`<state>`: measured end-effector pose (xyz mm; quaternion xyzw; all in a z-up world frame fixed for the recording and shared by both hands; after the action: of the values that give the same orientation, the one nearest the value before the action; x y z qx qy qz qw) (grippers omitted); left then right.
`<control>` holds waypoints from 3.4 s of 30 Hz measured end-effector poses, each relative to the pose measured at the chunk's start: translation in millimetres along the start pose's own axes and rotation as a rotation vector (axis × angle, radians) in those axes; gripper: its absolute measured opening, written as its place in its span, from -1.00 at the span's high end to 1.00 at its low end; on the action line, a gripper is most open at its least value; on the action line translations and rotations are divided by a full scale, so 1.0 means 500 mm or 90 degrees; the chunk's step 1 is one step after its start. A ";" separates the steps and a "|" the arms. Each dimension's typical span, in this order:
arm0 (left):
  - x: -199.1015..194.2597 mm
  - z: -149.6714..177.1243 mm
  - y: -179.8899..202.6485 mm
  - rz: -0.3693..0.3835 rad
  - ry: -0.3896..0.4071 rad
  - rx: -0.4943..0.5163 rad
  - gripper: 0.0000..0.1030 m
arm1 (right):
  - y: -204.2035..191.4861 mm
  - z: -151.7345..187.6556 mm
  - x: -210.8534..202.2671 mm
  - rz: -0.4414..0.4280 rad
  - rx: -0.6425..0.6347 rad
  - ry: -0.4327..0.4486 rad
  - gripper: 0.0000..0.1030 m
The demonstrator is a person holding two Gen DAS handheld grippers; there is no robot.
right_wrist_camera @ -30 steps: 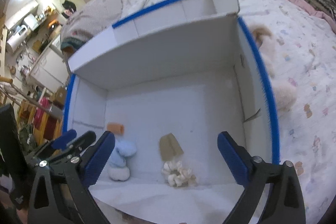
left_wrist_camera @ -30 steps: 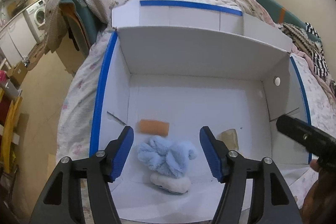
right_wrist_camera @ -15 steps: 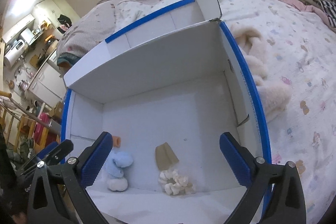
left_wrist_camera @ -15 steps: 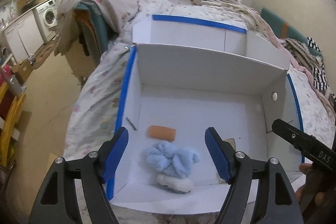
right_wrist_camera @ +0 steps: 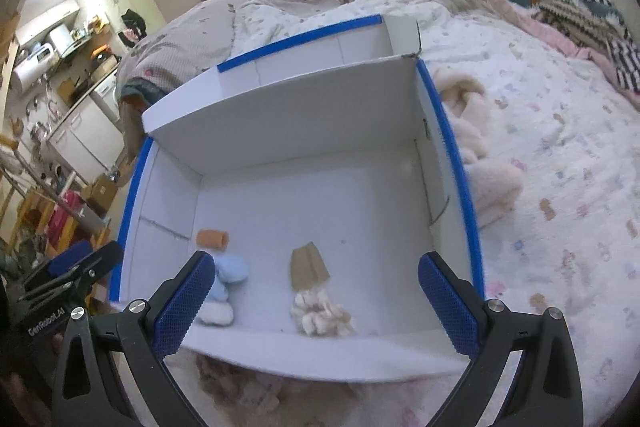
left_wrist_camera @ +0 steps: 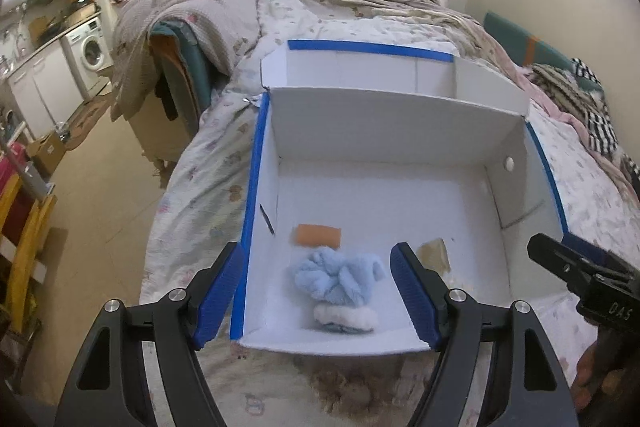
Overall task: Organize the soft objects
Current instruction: 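Lift both tools out of the box toward the remaining items, then grasp the beige scrunchie with the left gripper while the right gripper grasps the white cloth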
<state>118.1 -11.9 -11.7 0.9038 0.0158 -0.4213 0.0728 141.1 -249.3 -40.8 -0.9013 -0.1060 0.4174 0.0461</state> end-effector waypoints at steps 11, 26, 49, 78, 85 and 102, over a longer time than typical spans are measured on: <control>-0.021 0.060 -0.038 -0.016 -0.031 -0.007 -0.42 | -0.003 0.067 -0.051 -0.061 0.019 -0.035 -1.00; -0.027 0.127 -0.099 -0.020 -0.094 -0.039 -0.42 | -0.011 0.130 -0.078 -0.079 0.008 -0.073 -1.00; 0.163 0.253 -0.059 -0.039 -0.365 -0.072 -0.27 | 0.062 0.177 0.057 -0.092 0.165 -0.220 -0.51; 0.204 0.225 -0.062 -0.107 -0.367 -0.049 0.82 | -0.060 0.181 0.212 0.001 -0.004 -0.326 0.38; 0.182 0.215 -0.073 -0.116 -0.340 -0.061 0.82 | -0.064 0.192 0.162 -0.021 -0.008 -0.308 0.39; 0.054 0.171 -0.148 -0.070 -0.273 -0.108 0.82 | -0.041 0.214 0.032 -0.110 0.027 -0.237 0.39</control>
<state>64.2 47.8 -95.3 0.7821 0.0847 -0.6041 0.1268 66.7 -226.4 -118.5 -0.7949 -0.1810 0.5735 0.0806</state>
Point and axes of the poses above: each gripper's, at about its wrist camera, not at the fingertips, and x roughly the way its jaws point, y to its right, z to its underside, the point moved 3 cm from there along x, roughly the way its jaws point, and after that the axes turned 10 degrees about -x, right-handed, at the moved point
